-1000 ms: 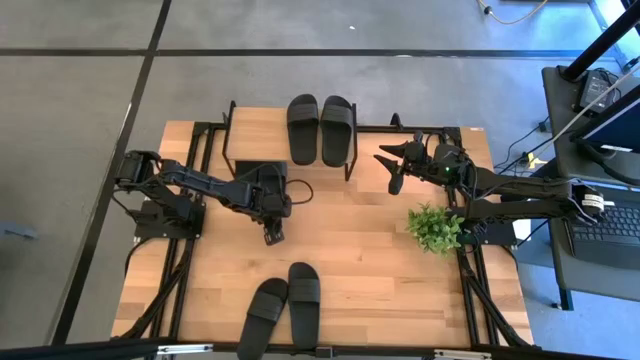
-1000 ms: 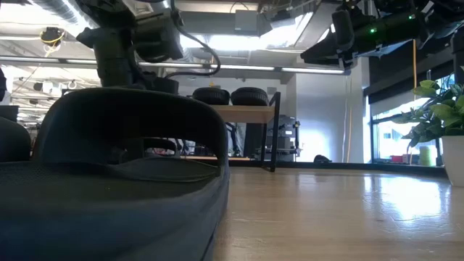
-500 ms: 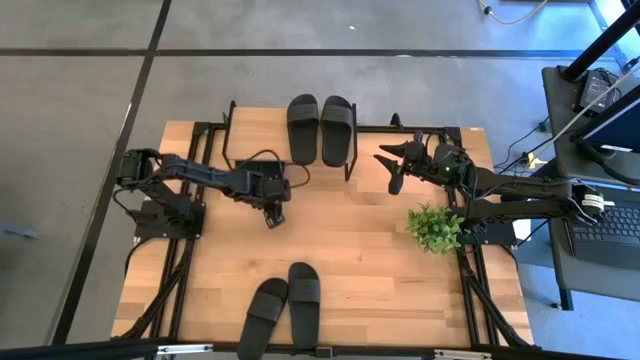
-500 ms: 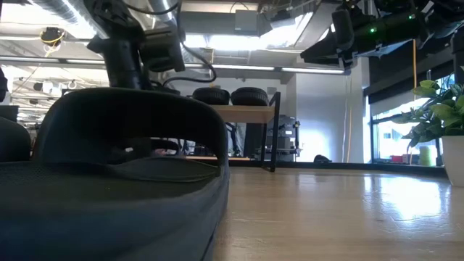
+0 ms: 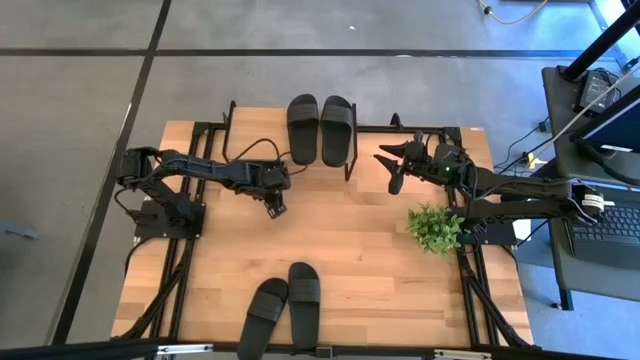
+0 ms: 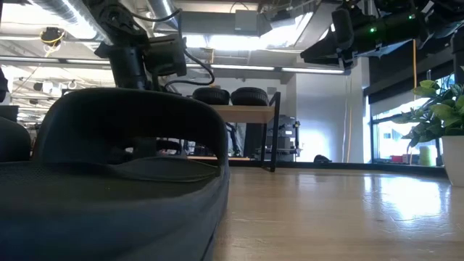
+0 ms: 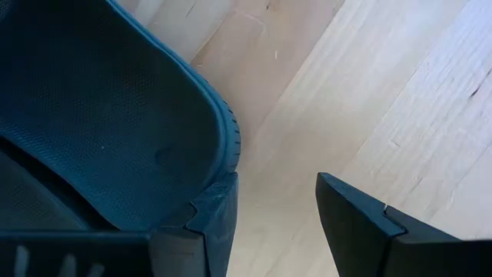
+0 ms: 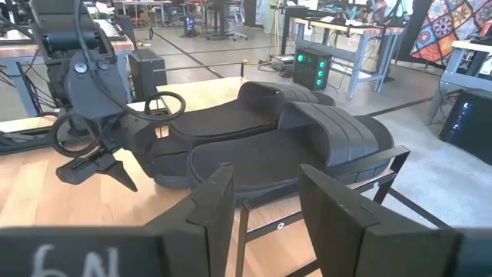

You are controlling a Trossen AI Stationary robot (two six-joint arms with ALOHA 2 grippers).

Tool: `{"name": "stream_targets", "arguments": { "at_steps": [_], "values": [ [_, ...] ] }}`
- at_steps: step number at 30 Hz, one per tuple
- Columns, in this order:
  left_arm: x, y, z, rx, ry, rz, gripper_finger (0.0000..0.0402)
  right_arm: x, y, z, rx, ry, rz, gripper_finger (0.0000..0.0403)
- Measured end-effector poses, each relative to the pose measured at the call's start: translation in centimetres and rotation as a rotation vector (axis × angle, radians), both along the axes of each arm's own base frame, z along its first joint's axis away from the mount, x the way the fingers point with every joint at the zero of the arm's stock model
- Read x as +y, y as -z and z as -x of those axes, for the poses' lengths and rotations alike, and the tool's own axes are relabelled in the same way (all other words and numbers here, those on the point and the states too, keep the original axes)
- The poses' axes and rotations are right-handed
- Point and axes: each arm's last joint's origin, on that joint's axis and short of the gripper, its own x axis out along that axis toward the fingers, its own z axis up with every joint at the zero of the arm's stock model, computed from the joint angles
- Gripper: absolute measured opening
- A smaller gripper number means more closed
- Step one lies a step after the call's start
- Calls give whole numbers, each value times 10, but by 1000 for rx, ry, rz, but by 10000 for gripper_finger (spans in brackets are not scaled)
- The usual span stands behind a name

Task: Pick and place slides into the shelf
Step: Put the black slipper under the shelf

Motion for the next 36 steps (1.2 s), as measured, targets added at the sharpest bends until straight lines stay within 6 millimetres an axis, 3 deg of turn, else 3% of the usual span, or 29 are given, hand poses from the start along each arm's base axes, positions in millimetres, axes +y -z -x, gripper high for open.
{"name": "stream_targets", "arguments": {
  "at_steps": [12, 18, 24, 31, 36],
  "values": [
    [-1, 0, 0, -7, 11, 31, 167, 0, 0, 0, 1, 0, 1, 145],
    [-12, -8, -1, -75, 85, 189, 167, 0, 0, 0, 2, -1, 2, 145],
    [-38, -45, 7, -232, 201, 200, 167, 1, 0, 0, 2, -5, 0, 145],
    [-81, -98, 32, -472, 432, 116, 167, 1, 0, 0, 3, -5, 2, 145],
    [-123, -112, 49, -532, 642, 10, 167, 1, 0, 0, 4, -5, 0, 145]
  ]
}}
